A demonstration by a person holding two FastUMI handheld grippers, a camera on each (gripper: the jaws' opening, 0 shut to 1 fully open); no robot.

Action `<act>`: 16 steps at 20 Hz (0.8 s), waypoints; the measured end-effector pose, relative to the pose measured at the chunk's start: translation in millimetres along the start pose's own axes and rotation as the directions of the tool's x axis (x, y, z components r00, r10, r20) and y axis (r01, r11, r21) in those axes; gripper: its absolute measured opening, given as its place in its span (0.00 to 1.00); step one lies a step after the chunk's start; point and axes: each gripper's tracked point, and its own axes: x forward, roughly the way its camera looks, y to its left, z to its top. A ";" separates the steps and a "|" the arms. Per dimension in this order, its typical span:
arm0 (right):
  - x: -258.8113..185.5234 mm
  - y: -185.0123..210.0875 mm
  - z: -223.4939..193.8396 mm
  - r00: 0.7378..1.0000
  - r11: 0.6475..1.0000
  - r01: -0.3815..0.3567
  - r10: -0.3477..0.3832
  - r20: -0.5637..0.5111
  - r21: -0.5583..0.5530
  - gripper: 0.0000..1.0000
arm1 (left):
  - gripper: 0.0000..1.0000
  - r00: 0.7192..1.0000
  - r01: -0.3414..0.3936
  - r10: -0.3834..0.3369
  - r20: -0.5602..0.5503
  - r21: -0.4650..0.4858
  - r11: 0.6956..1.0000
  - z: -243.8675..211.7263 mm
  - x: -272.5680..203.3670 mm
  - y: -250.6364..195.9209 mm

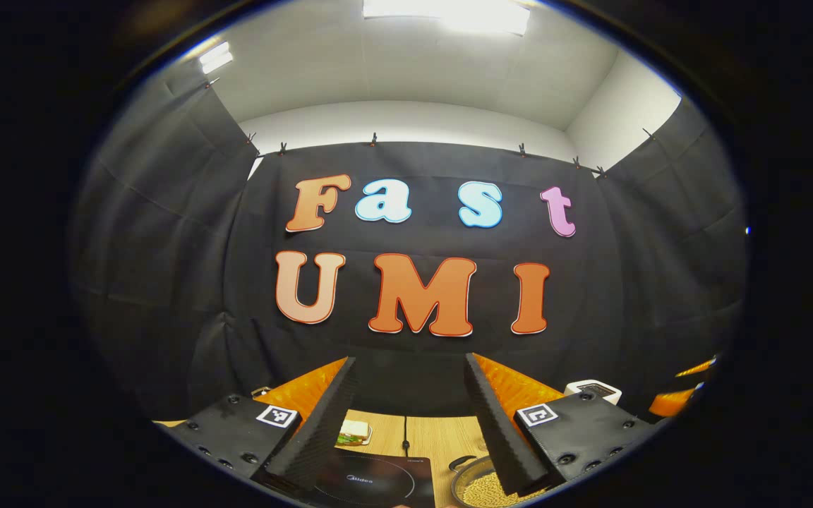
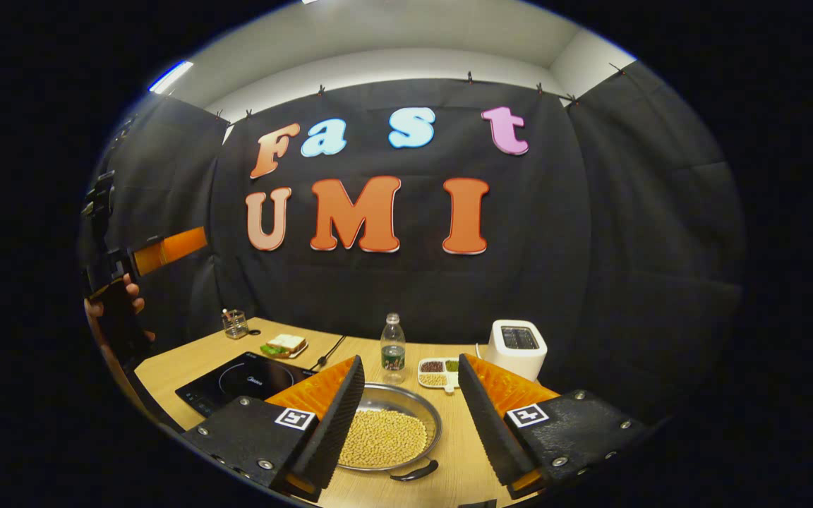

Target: First push the handle of the pot to place it horizontally, then grasp the pot with both hands and set it on the induction cooktop.

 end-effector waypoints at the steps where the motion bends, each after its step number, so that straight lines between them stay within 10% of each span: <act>1: 2.1 2.5 -11.8 0.999 1.000 -0.011 0.012 -0.034 0.014 0.80 | 0.98 1.000 0.000 0.000 -0.004 0.000 1.000 -1.8 0.8 -0.7; 16: -0.7 34.9 -167.7 0.850 0.959 -0.091 0.216 -0.480 0.269 0.13 | 0.98 0.993 0.037 -0.039 -0.109 -0.019 0.999 -35.3 7.2 -17.4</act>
